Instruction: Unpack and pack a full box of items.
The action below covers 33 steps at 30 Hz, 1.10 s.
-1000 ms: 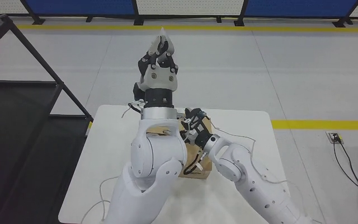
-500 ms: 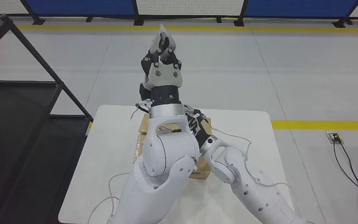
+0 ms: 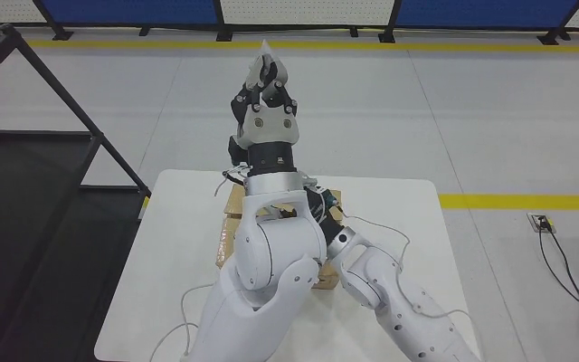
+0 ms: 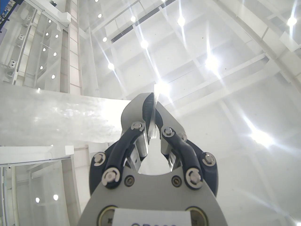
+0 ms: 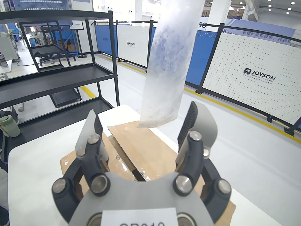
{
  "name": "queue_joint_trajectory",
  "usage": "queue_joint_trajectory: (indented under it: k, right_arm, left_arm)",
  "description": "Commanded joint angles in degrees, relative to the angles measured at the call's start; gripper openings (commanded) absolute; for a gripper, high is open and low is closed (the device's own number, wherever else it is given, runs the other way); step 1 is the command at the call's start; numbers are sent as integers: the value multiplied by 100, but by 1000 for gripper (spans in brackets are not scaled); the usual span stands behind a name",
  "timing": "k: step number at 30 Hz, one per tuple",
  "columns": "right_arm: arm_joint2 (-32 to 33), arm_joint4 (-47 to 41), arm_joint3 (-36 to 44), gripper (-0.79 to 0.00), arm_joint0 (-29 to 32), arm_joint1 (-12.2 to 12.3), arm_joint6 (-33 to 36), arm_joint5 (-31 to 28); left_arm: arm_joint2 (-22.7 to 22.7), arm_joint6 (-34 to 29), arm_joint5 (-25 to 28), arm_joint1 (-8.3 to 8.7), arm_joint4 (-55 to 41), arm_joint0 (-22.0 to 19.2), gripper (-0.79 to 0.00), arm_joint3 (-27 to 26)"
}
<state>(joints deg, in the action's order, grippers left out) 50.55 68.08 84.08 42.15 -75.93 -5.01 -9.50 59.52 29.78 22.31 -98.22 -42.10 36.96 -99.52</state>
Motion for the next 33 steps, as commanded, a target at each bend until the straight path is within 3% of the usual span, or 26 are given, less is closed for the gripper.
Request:
queue_joint_trajectory:
  k: [1,3,6,7,16,26,27,29,33]
  right_arm:
    - [16,-15,-28,-480,-7,-19,-4,-14]
    - [23,-14,-52,-496,-8,-35,-11,-7]
    - [44,5,-83,-659,-3,-61,-4,22]
    - [55,30,-84,-785,8,-65,0,29]
    - [405,278,230,-785,301,-10,222,-80]
    - [873,240,803,-785,328,119,1838,-996]
    - [903,201,847,-785,322,126,2088,-1037]
    - [997,105,1011,-785,301,135,2415,-1023]
    - [1129,-13,1214,-785,317,146,2794,-919]
  left_arm:
    - [18,-32,-28,-23,21,26,-785,-22]
    - [39,-48,-50,-40,36,46,-785,-41]
    - [103,-92,-82,-64,90,80,-785,-77]
    - [135,-105,-88,-71,110,95,-785,-89]
    - [546,-159,-193,-105,213,309,-785,-257]
    - [833,-311,-434,-132,159,614,-785,-482]
    - [858,-331,-453,-135,155,641,-699,-506]
    - [934,-331,-505,-139,135,709,0,-564]
    - [1062,-345,-589,-145,97,799,0,-683]
